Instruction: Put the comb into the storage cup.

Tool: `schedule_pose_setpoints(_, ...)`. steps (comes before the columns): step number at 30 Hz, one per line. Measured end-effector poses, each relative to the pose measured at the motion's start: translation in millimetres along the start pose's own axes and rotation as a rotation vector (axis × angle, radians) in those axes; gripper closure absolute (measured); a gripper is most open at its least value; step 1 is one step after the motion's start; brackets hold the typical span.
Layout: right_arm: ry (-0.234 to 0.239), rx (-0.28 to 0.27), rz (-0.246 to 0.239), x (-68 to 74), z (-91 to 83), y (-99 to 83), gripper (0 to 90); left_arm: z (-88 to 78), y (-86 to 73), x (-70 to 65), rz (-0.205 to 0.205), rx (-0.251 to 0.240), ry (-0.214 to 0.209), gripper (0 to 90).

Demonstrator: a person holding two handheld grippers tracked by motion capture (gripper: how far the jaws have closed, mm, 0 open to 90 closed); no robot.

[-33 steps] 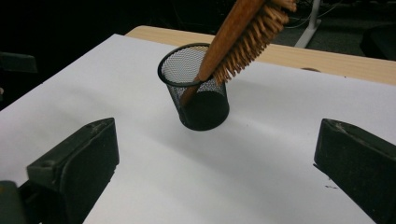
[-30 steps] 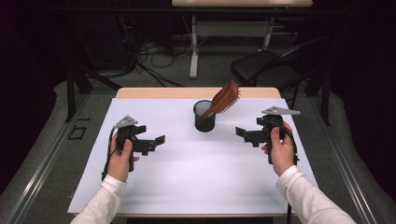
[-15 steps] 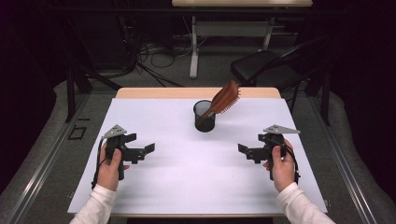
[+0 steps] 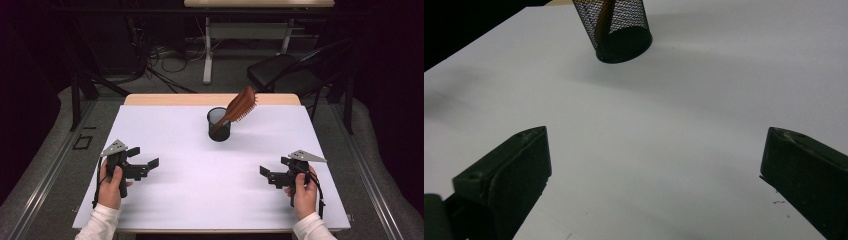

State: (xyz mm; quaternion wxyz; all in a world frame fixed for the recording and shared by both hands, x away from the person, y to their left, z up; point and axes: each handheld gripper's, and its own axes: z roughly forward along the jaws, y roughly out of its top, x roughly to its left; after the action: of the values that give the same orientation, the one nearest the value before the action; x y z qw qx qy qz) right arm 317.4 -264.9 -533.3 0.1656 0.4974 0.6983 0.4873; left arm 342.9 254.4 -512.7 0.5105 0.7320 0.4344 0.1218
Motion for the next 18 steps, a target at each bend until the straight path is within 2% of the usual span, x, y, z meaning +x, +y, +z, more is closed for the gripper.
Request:
schedule_pose_setpoints(7,-0.031,0.007,-0.024,-4.3,-6.0,-6.4,0.0,1.0,-5.8,2.2,0.021,-0.011,-0.005,0.4)
schedule_pose_setpoints(10,-0.025,0.008,-0.007,-6.4,-7.4,-9.4,0.0,1.9,-8.0,3.7,0.024,-0.006,0.001,0.4)
schedule_pose_setpoints(15,-0.041,0.007,-0.033,-7.0,-7.4,-12.4,0.0,2.6,-11.4,5.4,0.026,-0.01,-0.001,0.4)
schedule_pose_setpoints(18,-0.035,0.016,-0.029,-7.1,-7.0,-14.2,0.0,2.9,-12.7,6.3,0.027,-0.006,0.002,0.4)
